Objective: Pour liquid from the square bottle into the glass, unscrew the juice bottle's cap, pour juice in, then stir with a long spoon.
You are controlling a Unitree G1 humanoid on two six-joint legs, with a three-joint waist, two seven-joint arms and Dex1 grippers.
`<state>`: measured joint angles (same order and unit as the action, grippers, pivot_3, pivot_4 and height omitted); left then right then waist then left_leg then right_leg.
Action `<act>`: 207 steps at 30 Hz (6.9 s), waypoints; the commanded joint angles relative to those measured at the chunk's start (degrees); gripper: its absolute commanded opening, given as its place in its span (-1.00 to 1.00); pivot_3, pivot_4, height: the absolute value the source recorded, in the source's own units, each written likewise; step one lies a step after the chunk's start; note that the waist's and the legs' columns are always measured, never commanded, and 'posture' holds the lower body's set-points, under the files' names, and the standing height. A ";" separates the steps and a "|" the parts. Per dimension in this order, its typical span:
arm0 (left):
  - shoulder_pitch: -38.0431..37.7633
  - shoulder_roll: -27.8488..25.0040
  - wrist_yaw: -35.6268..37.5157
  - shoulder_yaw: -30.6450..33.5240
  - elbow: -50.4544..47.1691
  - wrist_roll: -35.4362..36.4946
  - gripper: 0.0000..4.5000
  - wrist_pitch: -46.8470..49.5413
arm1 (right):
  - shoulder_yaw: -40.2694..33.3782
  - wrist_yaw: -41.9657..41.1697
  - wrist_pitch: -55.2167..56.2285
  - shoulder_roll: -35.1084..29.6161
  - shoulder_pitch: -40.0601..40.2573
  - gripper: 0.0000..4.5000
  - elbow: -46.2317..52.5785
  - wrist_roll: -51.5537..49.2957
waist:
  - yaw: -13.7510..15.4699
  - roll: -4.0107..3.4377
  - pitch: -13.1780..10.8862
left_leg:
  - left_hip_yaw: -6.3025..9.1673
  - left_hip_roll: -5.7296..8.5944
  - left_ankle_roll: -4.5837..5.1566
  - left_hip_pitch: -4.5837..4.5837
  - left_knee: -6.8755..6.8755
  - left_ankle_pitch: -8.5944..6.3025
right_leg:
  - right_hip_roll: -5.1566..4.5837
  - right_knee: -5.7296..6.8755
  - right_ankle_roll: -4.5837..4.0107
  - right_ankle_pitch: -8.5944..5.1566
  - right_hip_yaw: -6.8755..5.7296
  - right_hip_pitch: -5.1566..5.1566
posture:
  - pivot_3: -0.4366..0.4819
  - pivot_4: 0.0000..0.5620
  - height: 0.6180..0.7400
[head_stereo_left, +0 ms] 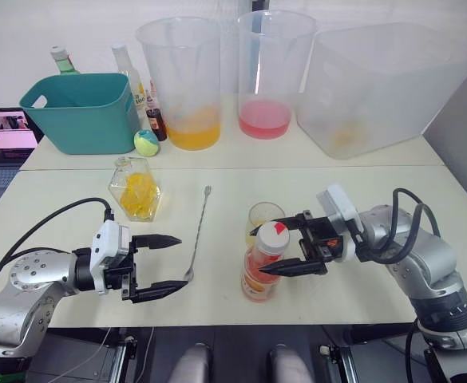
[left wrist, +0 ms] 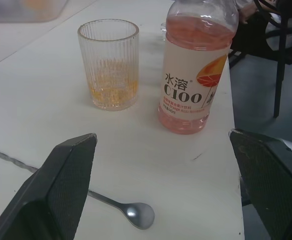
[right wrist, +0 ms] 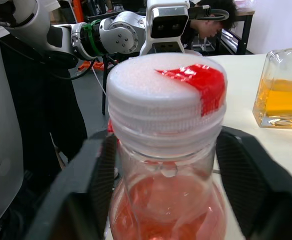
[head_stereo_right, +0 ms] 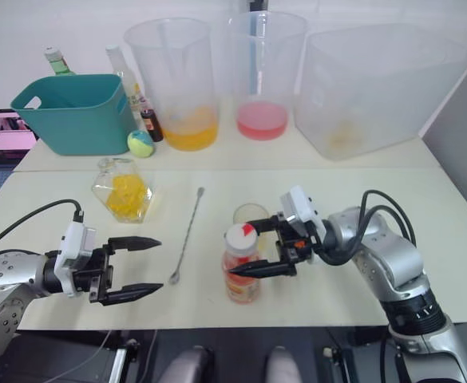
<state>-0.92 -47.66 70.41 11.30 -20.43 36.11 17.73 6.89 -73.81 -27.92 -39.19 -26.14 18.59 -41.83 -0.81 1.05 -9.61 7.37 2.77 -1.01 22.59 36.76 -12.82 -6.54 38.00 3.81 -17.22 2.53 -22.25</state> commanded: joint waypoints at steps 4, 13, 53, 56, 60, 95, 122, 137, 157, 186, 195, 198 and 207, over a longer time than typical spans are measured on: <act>-0.53 -0.27 0.67 0.46 -1.96 0.82 1.00 -0.35 | -4.23 3.08 -1.39 0.48 2.18 -0.39 5.82 -3.55 | -0.01 0.00 0.00 | 0.00 0.00 0.00 0.00 0.00 0.00 | 0.00 0.00 0.00 0.00 0.00 -0.01 | -0.05 -0.47 0.97; -1.08 2.13 -0.06 -1.61 -1.58 -0.38 1.00 -1.99 | -10.29 31.01 -9.99 1.56 11.80 -0.39 28.31 -6.77 | 0.08 -0.01 0.00 | 0.05 0.00 -0.01 0.11 0.00 0.00 | 0.00 0.01 -0.01 0.00 -0.01 -0.09 | -0.05 -0.47 0.97; 5.67 0.91 4.41 -2.68 5.06 -2.65 1.00 -3.24 | -7.52 24.88 -12.05 -2.24 10.33 0.99 22.58 -9.21 | -0.28 0.02 0.00 | -0.03 -0.10 0.00 -0.10 -0.06 0.00 | 0.11 -0.03 -0.04 0.00 -0.02 0.07 | -0.05 -0.47 0.97; 5.09 0.53 4.47 -2.25 4.73 -2.65 1.00 -3.47 | -5.80 16.50 -9.27 -3.46 7.71 0.99 15.71 -7.60 | -0.28 0.03 0.00 | -0.04 -0.11 0.00 -0.11 -0.06 0.00 | 0.12 -0.01 -0.04 0.00 -0.03 0.08 | -0.05 -0.47 0.97; 3.54 -0.12 4.06 -0.93 3.55 -2.28 1.00 -3.24 | -2.67 5.79 -5.46 -2.96 2.20 0.99 5.95 -4.81 | -0.35 0.03 -0.01 | -0.05 -0.10 0.00 -0.09 -0.06 0.00 | 0.10 -0.01 -0.04 0.00 -0.02 0.05 | -0.05 -0.47 0.97; 3.19 1.12 2.75 -2.13 2.27 -2.15 1.00 -2.93 | -7.21 44.34 -15.44 5.13 12.68 -0.35 33.83 -3.00 | 0.13 0.02 -0.01 | 0.04 -0.06 -0.04 0.10 -0.05 -0.02 | 0.06 0.02 -0.09 0.03 -0.05 -0.13 | -0.05 -0.47 0.97; 5.34 1.71 4.55 -3.78 6.31 -3.53 1.00 -5.47 | -5.77 13.72 -9.09 -3.22 4.68 0.98 10.13 -9.98 | -0.24 0.06 -0.01 | -0.08 -0.18 -0.03 -0.16 -0.06 -0.03 | 0.17 -0.02 -0.09 0.02 -0.02 0.10 | -0.05 -0.47 0.97; 2.45 0.70 3.48 -0.93 3.89 -3.22 1.00 -5.35 | -1.44 0.91 -0.53 1.24 -2.64 0.14 -3.58 -0.15 | 0.00 0.05 -0.01 | -0.06 -0.17 -0.03 -0.09 -0.05 -0.03 | 0.13 0.00 -0.11 0.03 -0.03 0.00 | -0.05 -0.47 0.97; 4.35 1.16 2.46 -3.00 2.55 -2.85 1.00 -3.81 | 1.42 19.49 1.48 3.43 10.30 -0.46 17.54 8.99 | 0.02 0.05 -0.01 | -0.03 -0.14 -0.03 0.04 -0.04 -0.03 | 0.13 0.02 -0.11 0.03 -0.05 -0.10 | -0.05 -0.47 0.97; 10.78 0.65 -2.36 -2.76 -6.56 11.91 1.00 12.64 | -15.79 20.83 -10.35 -5.82 14.01 0.99 20.14 -12.80 | 0.26 0.12 -0.03 | -0.03 -0.13 -0.03 -0.06 0.01 -0.03 | 0.10 0.00 -0.10 0.03 -0.04 0.07 | -0.05 -0.47 0.97; 21.00 3.38 -4.43 -9.92 -6.13 10.93 1.00 16.16 | -23.34 15.54 -8.34 -11.04 23.66 0.99 17.83 -12.54 | 0.00 0.13 -0.03 | -0.09 -0.15 -0.01 -0.09 0.01 -0.03 | 0.17 0.01 -0.10 0.03 -0.04 0.09 | -0.05 -0.47 0.97; 24.44 5.27 -5.26 -13.64 -5.91 9.23 1.00 16.96 | -25.23 16.32 -8.33 -11.77 23.72 0.99 17.83 -12.31 | 0.04 0.14 -0.04 | -0.10 -0.15 -0.01 -0.08 0.02 -0.03 | 0.17 0.01 -0.10 0.03 -0.03 0.10 | -0.05 -0.47 0.97; 31.49 11.54 -8.15 -19.52 -3.70 6.37 1.00 18.82 | -26.59 18.41 -8.99 -14.26 22.44 0.99 18.52 -11.44 | 0.07 0.18 -0.06 | -0.10 -0.14 -0.02 -0.04 0.05 -0.03 | 0.17 0.00 -0.09 0.03 -0.04 0.10 | -0.05 -0.47 0.97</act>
<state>29.41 -36.51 62.56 -8.08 -23.75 42.78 36.58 -17.93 -55.96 -37.59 -52.61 -2.92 35.50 -53.26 -0.74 1.23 -9.67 7.27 2.63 -1.02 22.56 36.83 -12.85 -6.37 38.00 3.72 -17.19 2.49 -22.15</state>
